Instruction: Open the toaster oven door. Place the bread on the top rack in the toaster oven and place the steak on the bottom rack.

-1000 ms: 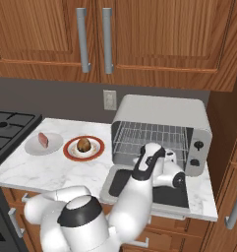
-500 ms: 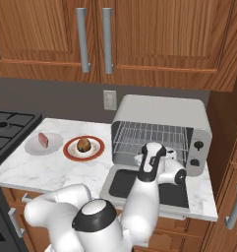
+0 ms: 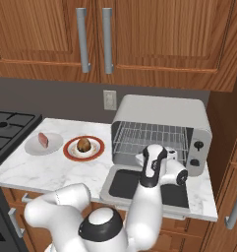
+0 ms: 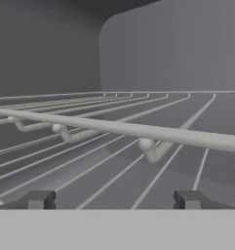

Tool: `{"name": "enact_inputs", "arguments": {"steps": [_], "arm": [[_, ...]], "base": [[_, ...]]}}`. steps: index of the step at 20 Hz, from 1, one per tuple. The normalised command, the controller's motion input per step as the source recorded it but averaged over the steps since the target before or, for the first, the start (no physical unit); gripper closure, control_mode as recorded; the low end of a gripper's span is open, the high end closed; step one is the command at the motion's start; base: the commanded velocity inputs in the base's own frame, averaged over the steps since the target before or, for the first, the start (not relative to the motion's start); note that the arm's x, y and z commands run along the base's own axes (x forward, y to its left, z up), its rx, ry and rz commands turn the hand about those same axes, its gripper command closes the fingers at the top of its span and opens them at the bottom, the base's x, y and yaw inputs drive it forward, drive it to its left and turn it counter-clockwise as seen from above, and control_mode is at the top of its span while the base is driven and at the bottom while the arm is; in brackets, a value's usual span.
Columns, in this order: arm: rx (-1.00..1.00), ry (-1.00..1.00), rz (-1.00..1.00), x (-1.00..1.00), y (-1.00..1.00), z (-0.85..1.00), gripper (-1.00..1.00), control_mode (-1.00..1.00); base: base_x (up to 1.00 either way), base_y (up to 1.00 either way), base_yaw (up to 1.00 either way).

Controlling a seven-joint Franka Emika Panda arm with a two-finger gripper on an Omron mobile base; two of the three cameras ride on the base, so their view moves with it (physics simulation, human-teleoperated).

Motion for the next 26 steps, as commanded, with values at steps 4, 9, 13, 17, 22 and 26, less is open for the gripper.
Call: {"name": "enact_inputs", "arguments": {"steps": [4, 9, 13, 17, 22, 26], "arm": [[0.05, 0.03, 0.0, 0.0, 0.0, -0.39, -1.0, -1.0], [0.01, 0.15, -0.01, -0.15, 0.04, -0.6, -1.0, -1.0], [0.0, 0.25, -0.02, -0.23, 0.02, -0.71, -1.0, -1.0], [0.01, 0.24, -0.02, -0.43, 0.02, -0.87, -1.0, -1.0], [0.0, 0.26, -0.03, -0.76, 0.12, -0.98, -1.0, -1.0], [0.0, 0.27, -0.04, -0.93, 0.19, -1.0, -1.0, -1.0]], "base": [[0.0, 0.0, 0.0], [0.0, 0.0, 0.0], [0.0, 0.0, 0.0], [0.0, 0.0, 0.0], [0.0, 0.0, 0.0], [0.0, 0.0, 0.0]]}}
